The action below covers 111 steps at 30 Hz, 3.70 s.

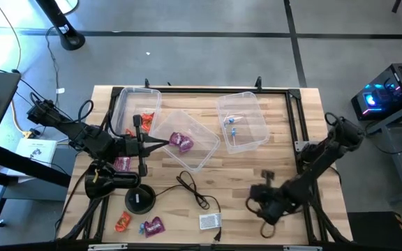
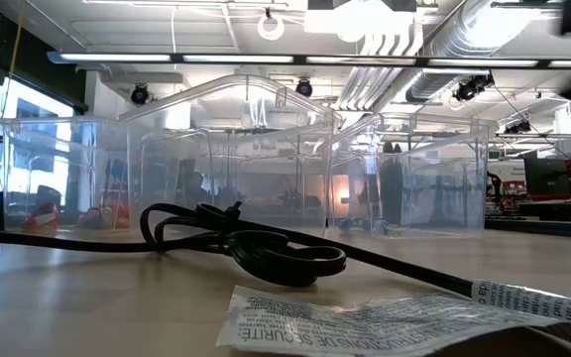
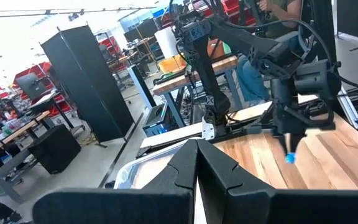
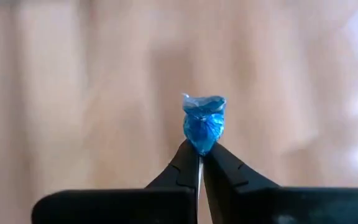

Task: Sort candy
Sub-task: Put the blue candy into the right transparent bin, then put the violet candy into the center transparent bin

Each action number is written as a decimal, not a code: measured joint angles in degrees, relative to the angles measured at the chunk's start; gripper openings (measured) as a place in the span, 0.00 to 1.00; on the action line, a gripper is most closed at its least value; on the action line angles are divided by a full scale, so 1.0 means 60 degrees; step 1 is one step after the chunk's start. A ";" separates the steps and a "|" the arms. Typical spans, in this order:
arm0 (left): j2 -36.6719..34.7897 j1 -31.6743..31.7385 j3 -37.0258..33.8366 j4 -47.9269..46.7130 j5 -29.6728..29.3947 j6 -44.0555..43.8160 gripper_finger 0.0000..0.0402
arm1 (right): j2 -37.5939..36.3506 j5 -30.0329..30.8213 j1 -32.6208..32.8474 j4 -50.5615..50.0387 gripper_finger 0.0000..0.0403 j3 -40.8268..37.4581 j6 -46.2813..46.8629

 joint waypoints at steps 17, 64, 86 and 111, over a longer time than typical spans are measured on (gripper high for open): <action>0.0000 0.0000 0.0000 -0.0036 -0.0027 -0.0002 0.00 | -0.2534 0.4466 -0.2847 -0.0161 0.00 0.1042 -0.5010; 0.0655 0.1769 0.3028 -0.4075 -0.1996 -0.2373 0.34 | -0.2776 0.1305 -0.8901 0.2072 0.48 0.1051 -0.8989; 0.1977 0.3989 0.3144 -1.0911 0.1132 -0.8490 0.54 | -0.0396 -0.3379 -0.9072 0.5832 0.48 0.1051 -0.9870; 0.2306 0.3045 0.0986 -1.2084 0.5593 -1.1902 0.52 | 0.0412 -0.5085 -0.8474 0.8898 0.48 0.1047 -0.9825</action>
